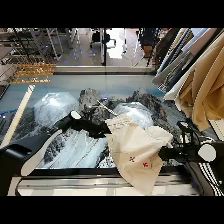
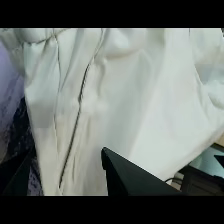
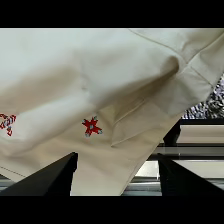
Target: Fold the clothes and pants, and hang the long-sleeved shirts on hangers.
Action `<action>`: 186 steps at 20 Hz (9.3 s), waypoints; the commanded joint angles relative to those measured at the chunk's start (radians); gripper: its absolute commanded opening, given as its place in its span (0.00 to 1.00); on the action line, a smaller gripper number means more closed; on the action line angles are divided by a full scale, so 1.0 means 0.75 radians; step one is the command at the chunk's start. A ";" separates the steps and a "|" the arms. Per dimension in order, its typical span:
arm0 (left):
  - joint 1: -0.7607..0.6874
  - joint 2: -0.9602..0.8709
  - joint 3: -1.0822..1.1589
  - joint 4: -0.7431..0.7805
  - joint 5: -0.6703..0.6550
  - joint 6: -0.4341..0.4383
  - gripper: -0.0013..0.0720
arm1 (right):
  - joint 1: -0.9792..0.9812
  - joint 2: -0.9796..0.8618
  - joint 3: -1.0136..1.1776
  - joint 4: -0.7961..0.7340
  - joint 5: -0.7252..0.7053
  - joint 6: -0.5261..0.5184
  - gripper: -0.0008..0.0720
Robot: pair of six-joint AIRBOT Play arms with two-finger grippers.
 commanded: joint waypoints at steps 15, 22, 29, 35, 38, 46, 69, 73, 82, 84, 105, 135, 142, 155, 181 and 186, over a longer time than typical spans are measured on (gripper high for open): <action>0.264 0.247 0.016 -0.200 -0.022 0.337 0.03 | 0.117 -0.435 0.073 -0.026 -0.647 -0.209 0.03; 0.622 0.537 -0.277 0.108 -0.194 0.380 0.03 | 0.316 -0.881 0.562 -0.024 -0.826 -0.233 0.03; 0.521 0.754 -0.841 0.016 -0.010 0.441 0.04 | 0.170 -1.264 1.150 0.035 -0.485 -0.149 0.28; 0.561 0.754 -0.857 0.040 -0.030 0.395 0.76 | -0.110 -1.145 0.915 0.386 0.089 -0.347 0.75; 0.738 0.754 -0.868 0.038 -0.137 0.395 0.76 | -0.228 -0.923 0.479 0.473 0.035 -0.426 0.73; 0.843 0.640 -0.882 -0.080 0.032 0.366 0.76 | -0.345 -0.730 -0.111 0.704 -0.155 -0.619 0.73; 0.768 0.381 -0.877 -0.648 0.144 0.534 0.04 | -0.217 -0.821 -0.111 0.660 -0.296 -0.665 0.34; 0.775 0.418 -0.868 -0.735 0.094 0.594 0.03 | -0.158 -0.790 -0.102 0.674 -0.318 -0.698 0.03; 0.931 1.015 -0.453 -0.901 -0.298 0.616 0.03 | -0.159 0.134 0.522 0.289 -0.220 -0.576 0.03; 0.990 1.191 -0.348 -1.283 -0.323 0.617 0.03 | -0.159 0.337 0.693 0.161 -0.342 -0.554 0.03; 0.790 1.368 -0.537 -0.484 0.190 0.607 0.03 | -0.067 -0.527 0.910 0.421 -0.417 -0.544 0.03; 1.073 0.081 -0.055 0.309 -0.391 0.374 0.06 | 0.782 -0.594 -0.078 0.604 -0.357 -0.440 0.62; 1.158 0.182 -0.021 0.299 -0.401 0.374 0.77 | 0.160 -0.345 -0.349 0.682 -0.387 -0.292 0.66; 0.636 0.293 -0.016 0.410 -0.391 0.764 0.03 | 0.243 -0.760 -0.178 0.858 -0.876 -0.597 0.03; 0.811 0.878 0.068 0.498 -0.566 0.245 0.04 | 0.971 -1.399 1.454 0.186 -0.283 -0.162 0.61; 0.784 0.870 -0.014 0.498 -0.565 0.246 0.04 | 0.545 -1.029 1.291 0.117 -0.068 -0.111 0.66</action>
